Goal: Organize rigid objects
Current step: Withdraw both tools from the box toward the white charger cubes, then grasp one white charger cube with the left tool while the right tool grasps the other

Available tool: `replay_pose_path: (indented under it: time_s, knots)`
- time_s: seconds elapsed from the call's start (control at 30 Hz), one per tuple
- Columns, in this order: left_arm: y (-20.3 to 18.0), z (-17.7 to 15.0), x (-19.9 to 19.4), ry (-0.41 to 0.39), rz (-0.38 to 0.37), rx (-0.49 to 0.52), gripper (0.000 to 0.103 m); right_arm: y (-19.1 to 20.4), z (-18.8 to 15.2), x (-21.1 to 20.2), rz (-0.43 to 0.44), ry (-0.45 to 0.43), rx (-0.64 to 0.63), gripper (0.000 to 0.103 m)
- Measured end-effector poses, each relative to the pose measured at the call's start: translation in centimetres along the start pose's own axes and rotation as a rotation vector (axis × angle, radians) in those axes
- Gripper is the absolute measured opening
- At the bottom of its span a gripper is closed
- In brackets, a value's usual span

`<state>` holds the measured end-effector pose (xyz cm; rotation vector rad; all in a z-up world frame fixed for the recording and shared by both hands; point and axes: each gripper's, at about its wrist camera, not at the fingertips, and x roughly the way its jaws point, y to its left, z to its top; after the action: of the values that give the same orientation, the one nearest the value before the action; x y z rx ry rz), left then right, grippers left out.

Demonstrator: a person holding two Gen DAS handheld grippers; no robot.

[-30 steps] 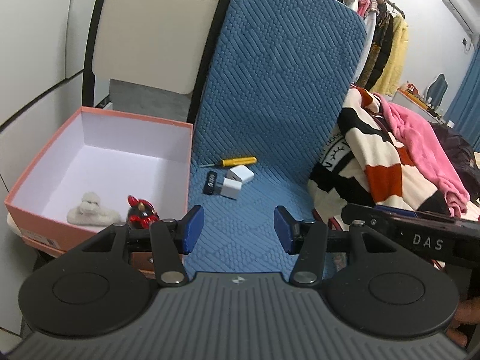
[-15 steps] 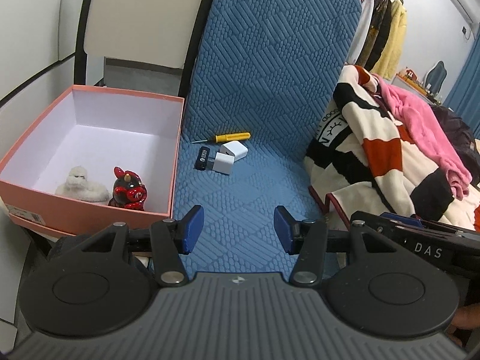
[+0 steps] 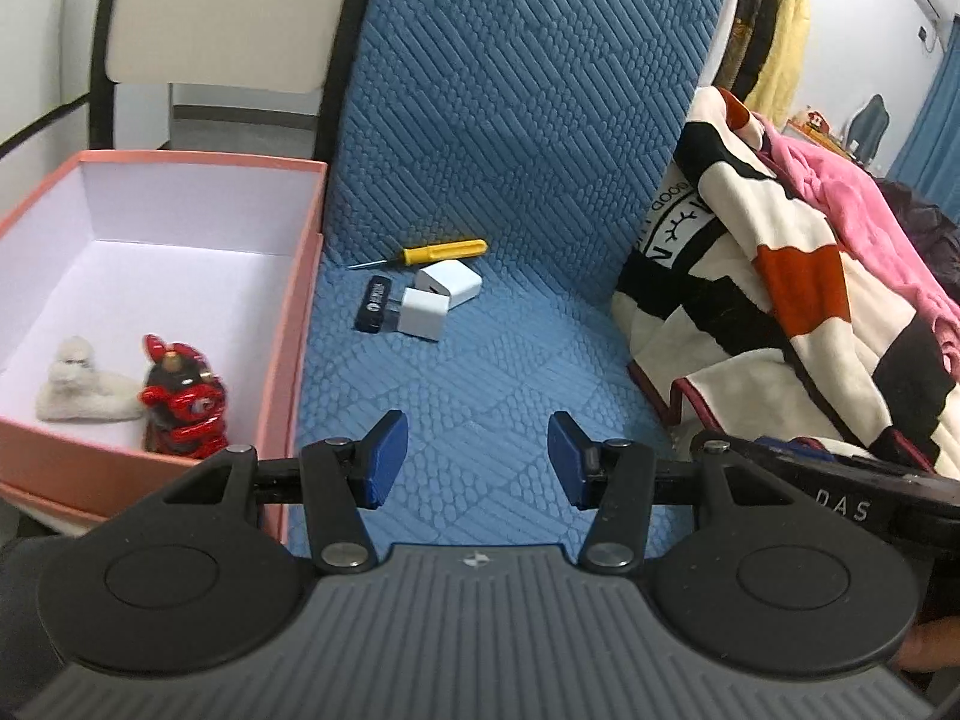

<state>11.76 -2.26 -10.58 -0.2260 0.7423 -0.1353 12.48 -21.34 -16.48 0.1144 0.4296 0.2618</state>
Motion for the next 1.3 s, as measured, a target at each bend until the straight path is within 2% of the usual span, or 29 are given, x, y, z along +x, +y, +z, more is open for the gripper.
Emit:
replay_pose_path:
  time_s: [0.23,0.4,0.57,0.7,0.83,1.13,1.3]
  knots:
    - [-0.4,0.4,3.8,-0.006,-0.013,0.019,0.058,0.2,1.2,1.7,-0.03,-0.017,-0.003,0.062]
    - [-0.4,1.2,6.4,-0.022,-0.019,0.052,0.058,0.1,2.5,3.7,-0.018,-0.044,0.0,0.062]
    - [0.2,1.7,9.4,-0.036,-0.019,0.049,0.058,-0.6,4.1,6.7,0.033,-0.071,0.022,0.062]
    - [0.5,2.2,11.5,-0.039,-0.007,0.052,0.058,-1.0,5.0,9.2,0.056,-0.046,0.005,0.062]
    - [0.6,3.3,13.7,-0.039,0.018,0.033,0.067,-0.9,5.8,11.3,0.068,-0.027,-0.012,0.062]
    - [-0.3,4.6,17.7,-0.05,0.056,0.127,0.067,-1.3,8.1,16.8,0.079,0.009,-0.004,0.062]
    - [0.0,5.6,19.8,-0.05,0.068,0.118,0.067,-1.2,8.7,18.8,0.116,0.036,0.002,0.062]
